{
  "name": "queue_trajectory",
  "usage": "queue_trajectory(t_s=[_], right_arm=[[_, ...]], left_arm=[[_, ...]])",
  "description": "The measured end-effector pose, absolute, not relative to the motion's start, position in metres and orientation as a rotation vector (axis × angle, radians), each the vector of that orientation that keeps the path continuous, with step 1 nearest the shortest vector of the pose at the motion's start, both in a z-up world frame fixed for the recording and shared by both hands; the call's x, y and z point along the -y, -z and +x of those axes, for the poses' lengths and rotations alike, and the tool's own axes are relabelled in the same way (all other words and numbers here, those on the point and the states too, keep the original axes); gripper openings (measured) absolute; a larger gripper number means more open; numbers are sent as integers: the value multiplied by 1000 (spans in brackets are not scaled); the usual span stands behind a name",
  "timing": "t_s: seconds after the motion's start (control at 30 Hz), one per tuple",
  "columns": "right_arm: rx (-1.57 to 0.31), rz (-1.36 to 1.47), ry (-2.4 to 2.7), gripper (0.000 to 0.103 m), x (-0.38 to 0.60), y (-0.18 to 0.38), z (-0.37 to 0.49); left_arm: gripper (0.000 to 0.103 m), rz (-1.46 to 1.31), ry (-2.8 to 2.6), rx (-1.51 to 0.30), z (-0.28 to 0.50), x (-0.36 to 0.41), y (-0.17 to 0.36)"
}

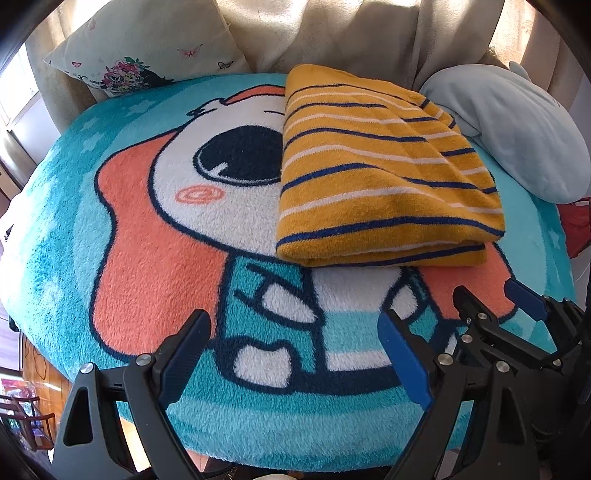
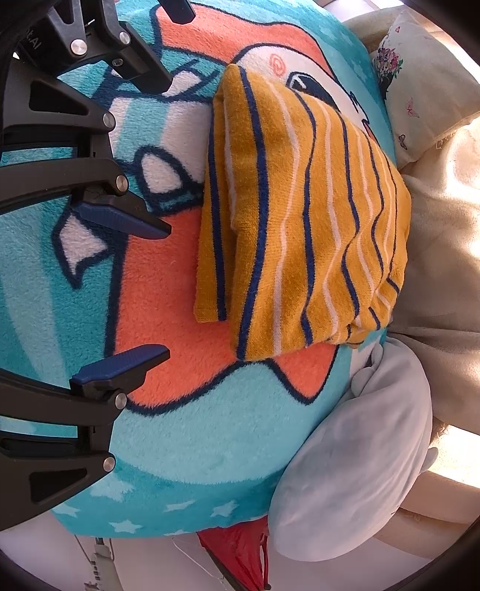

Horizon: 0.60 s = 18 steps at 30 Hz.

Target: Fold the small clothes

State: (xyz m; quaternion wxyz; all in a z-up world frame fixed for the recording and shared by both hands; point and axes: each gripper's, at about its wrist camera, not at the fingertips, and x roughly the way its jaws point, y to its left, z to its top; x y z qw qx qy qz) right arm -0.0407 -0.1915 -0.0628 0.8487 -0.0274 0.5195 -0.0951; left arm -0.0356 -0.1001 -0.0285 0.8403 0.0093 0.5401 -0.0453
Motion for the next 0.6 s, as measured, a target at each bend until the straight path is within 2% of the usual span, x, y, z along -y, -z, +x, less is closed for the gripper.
queue_trajectory(t_s=[0.6], right_arm=[[-1091, -80, 200, 65, 197, 63, -45]], left_arm=[[91, 14, 57, -1127, -45, 90, 27]])
